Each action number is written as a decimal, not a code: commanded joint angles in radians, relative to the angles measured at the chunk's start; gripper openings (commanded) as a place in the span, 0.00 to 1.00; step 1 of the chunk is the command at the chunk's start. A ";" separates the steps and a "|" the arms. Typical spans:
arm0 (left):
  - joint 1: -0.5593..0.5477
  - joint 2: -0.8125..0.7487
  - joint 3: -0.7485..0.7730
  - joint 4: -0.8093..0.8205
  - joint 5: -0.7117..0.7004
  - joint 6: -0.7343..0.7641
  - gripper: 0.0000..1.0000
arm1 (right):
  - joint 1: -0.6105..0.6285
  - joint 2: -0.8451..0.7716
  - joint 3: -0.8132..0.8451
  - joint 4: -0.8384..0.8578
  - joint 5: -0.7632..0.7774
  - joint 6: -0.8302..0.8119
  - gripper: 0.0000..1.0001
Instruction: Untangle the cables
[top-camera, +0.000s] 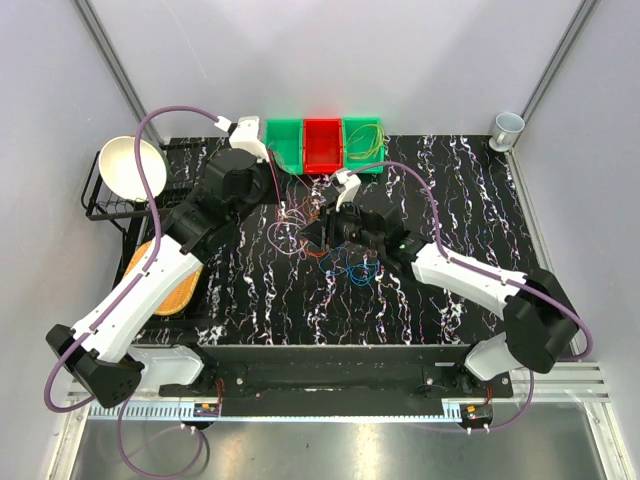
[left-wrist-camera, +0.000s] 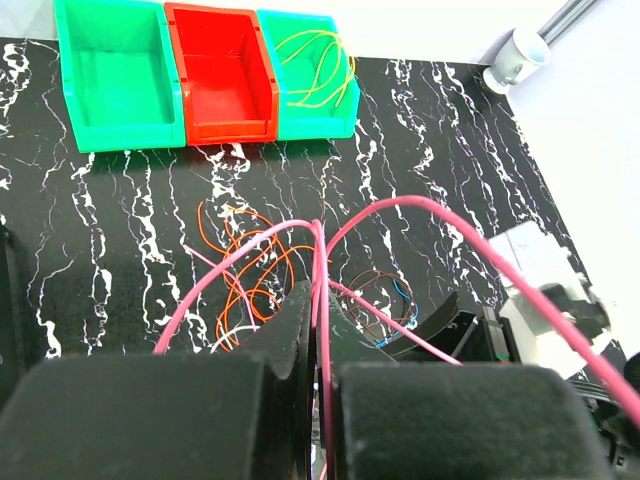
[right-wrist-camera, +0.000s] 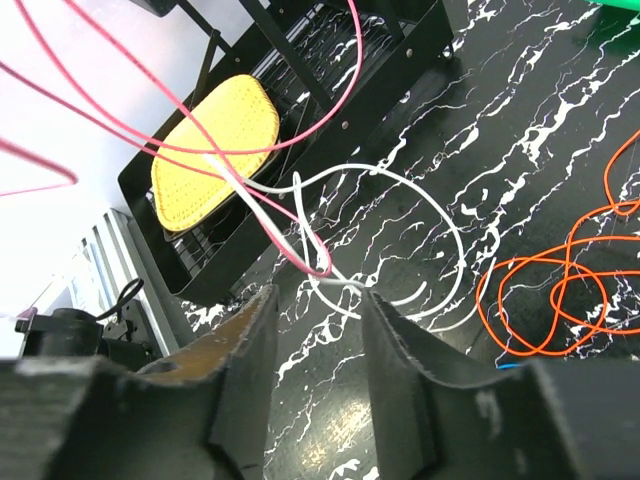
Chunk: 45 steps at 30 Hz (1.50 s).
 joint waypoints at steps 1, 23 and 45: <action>0.001 -0.016 0.034 0.053 0.019 -0.002 0.00 | 0.004 0.017 0.043 0.065 -0.014 -0.011 0.36; 0.001 -0.025 0.038 0.056 0.042 -0.014 0.00 | 0.004 0.029 0.002 0.105 -0.011 -0.003 0.34; 0.006 -0.029 0.047 0.067 0.069 -0.031 0.00 | 0.004 0.065 0.015 0.152 -0.028 0.001 0.27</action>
